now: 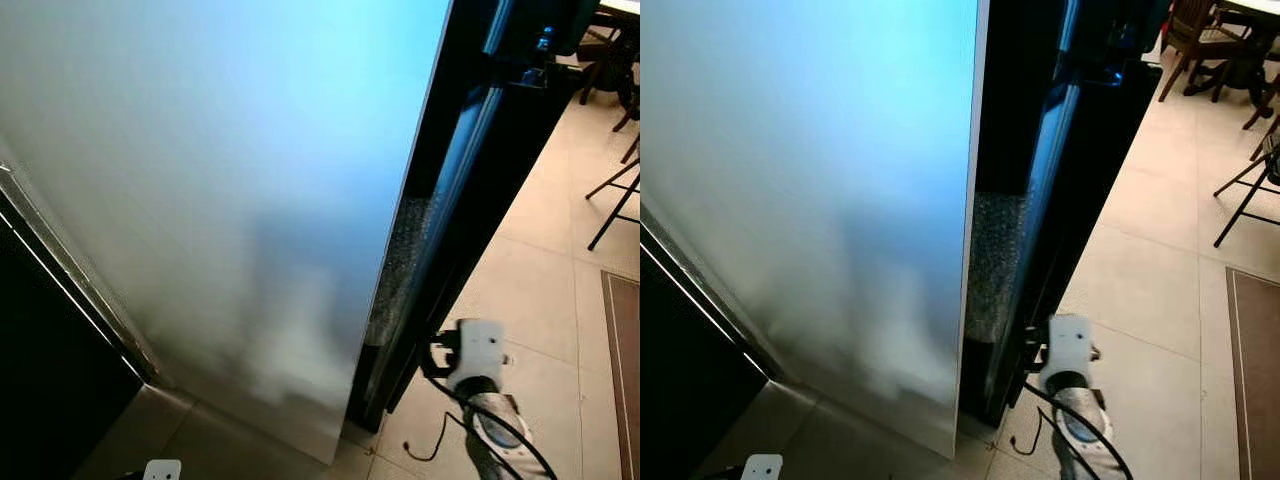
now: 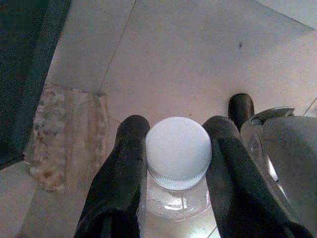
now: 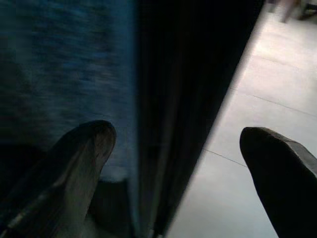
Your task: Restocking fridge
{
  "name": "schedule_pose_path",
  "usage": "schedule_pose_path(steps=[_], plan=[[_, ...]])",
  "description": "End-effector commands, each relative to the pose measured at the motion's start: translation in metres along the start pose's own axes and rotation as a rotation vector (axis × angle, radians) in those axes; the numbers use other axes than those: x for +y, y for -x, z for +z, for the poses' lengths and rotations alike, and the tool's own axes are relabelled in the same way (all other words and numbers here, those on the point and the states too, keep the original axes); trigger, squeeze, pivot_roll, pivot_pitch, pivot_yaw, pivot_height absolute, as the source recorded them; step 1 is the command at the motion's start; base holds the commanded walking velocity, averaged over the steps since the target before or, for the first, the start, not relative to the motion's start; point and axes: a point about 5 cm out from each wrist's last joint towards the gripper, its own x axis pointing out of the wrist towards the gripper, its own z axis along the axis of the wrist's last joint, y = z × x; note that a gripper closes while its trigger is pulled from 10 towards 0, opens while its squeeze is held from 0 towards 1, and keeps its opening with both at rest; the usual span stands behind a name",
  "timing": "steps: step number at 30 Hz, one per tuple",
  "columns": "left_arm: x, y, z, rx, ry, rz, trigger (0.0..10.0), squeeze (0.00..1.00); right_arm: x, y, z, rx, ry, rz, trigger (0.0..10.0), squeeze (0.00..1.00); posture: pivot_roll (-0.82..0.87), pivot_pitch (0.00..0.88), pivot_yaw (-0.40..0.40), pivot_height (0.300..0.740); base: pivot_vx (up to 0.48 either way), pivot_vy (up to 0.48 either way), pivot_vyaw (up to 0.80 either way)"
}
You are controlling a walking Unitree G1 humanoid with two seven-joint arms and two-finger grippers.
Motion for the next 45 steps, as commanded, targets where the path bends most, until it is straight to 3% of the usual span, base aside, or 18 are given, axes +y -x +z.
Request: schedule_pose_path(steps=[1,7,10,14,16,17,18,36,41,45], plan=[[0.000,0.000,-0.004,0.015,-0.003,0.004,10.0,0.00,0.003,-0.002,0.009,-0.020,0.021,0.008,10.0,1.00,-0.01,0.000,-0.032,0.740,0.000,0.000,0.00],[-0.001,0.000,-0.004,0.015,-0.003,0.003,10.0,0.00,-0.002,-0.009,0.020,-0.044,0.103,-0.062,10.0,1.00,0.00,0.000,-0.030,0.740,0.000,0.000,0.00],[-0.001,0.000,-0.004,0.014,-0.003,0.003,10.0,0.00,-0.008,-0.011,0.027,-0.071,0.099,-0.114,10.0,1.00,-0.01,0.000,-0.030,0.740,0.000,0.000,0.00],[-0.001,0.000,-0.004,0.014,-0.004,0.002,10.0,0.00,-0.009,-0.015,0.033,-0.091,0.145,-0.111,10.0,1.00,0.00,0.000,-0.029,0.740,0.000,0.000,0.00],[-0.001,0.000,-0.004,0.013,-0.004,0.001,10.0,0.00,-0.007,-0.017,0.034,-0.100,0.158,-0.095,10.0,0.95,-0.01,0.000,-0.029,0.740,0.000,0.000,0.00],[-0.002,0.000,-0.003,0.013,-0.004,0.000,10.0,0.00,-0.006,-0.017,0.035,-0.102,0.155,-0.091,10.0,0.22,-0.01,0.000,-0.030,0.740,0.000,0.000,0.00],[-0.002,0.000,-0.003,0.012,-0.004,-0.001,10.0,0.00,-0.005,-0.018,0.037,-0.109,0.154,-0.085,10.0,0.00,0.00,0.000,-0.030,0.740,0.000,0.000,0.00],[-0.003,0.000,-0.002,0.012,-0.007,-0.002,10.0,0.00,-0.013,-0.027,0.049,-0.154,0.153,-0.119,10.0,0.00,-0.01,0.000,-0.025,0.740,0.000,0.000,0.00],[-0.003,0.000,-0.002,0.011,-0.007,-0.004,10.0,0.00,-0.017,-0.023,0.040,-0.115,0.093,-0.119,10.0,0.00,-0.01,0.000,-0.027,0.740,0.000,0.000,0.00],[-0.003,0.000,-0.002,0.012,-0.007,-0.004,10.0,0.00,-0.017,-0.018,0.030,-0.071,0.100,-0.079,10.0,0.00,-0.01,0.000,-0.027,0.740,0.000,0.000,0.00]])
